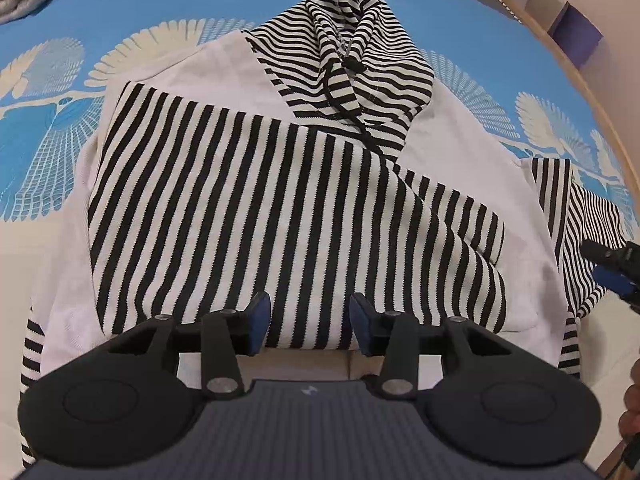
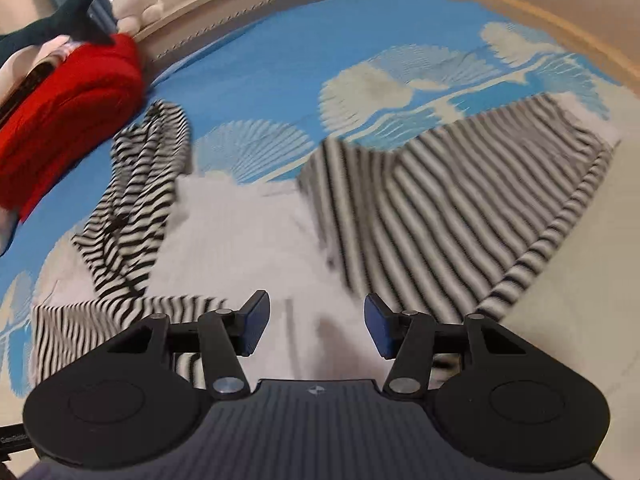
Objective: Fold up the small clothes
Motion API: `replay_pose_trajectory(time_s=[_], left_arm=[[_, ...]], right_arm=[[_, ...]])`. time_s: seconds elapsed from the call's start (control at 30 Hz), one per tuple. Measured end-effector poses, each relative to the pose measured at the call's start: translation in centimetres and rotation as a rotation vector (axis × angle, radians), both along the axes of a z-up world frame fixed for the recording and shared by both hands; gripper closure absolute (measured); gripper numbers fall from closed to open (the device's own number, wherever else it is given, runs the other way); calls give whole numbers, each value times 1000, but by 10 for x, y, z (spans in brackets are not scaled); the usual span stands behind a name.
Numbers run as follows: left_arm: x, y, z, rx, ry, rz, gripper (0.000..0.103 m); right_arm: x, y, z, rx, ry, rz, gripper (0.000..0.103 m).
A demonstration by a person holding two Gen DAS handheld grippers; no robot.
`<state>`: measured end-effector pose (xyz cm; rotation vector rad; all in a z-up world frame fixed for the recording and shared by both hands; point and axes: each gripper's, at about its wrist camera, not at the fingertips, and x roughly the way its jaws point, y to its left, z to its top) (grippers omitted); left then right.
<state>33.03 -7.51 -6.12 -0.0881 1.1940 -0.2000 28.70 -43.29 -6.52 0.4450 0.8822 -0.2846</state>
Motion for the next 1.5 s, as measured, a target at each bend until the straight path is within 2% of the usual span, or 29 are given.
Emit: replay_pose_trajectory(time_s=[0.23,0.37,0.6,0.7,0.87,0.93,0.97,1.0,1.03,1.1,1.17,1.2,1.27,1.37,1.43,1.5], left_arm=[[-3,-1,-3,21,1,-14,54],[-4,0,-3,38,-7,-19,54],[-1,0,-5,40,-2,-9,54],[2,1,-5,36,1,-5,54],[6,6,-4,29,2,12,54],[7,9,-3,25,3,18,54],[7,11,-2,24,2,22,54],[8,13,-1,22,1,27,54],[8,15,0,20,0,32,54],[9,20,2,15,-4,41,54],[9,26,5,11,-7,50,54],[9,29,6,8,-8,56,54],[11,40,10,-3,-12,78,54],[12,60,19,-34,-21,126,54],[13,73,23,-47,-25,156,54],[13,88,27,-59,-29,188,54]], right_arm=[[-20,-53,14,-50,-114,-182,49],[-26,-89,14,-56,-113,-246,49],[-42,-165,-6,-31,-77,-451,49],[-45,-195,-23,44,-81,-534,49],[-41,-210,-58,150,-69,-602,49],[-34,-204,-61,93,-75,-581,49],[-31,-201,-60,69,-68,-571,51],[-29,-199,-60,56,-70,-576,68],[-28,-199,-61,64,-71,-586,96],[-32,-197,-57,47,-87,-647,101],[-32,-190,-43,-3,-104,-678,102],[-30,-181,-29,-43,-122,-676,102],[-19,-151,7,-160,-174,-603,102],[-6,-60,77,-374,-332,-346,102],[-8,9,109,-429,-442,-191,103],[-12,76,126,-398,-512,26,103]])
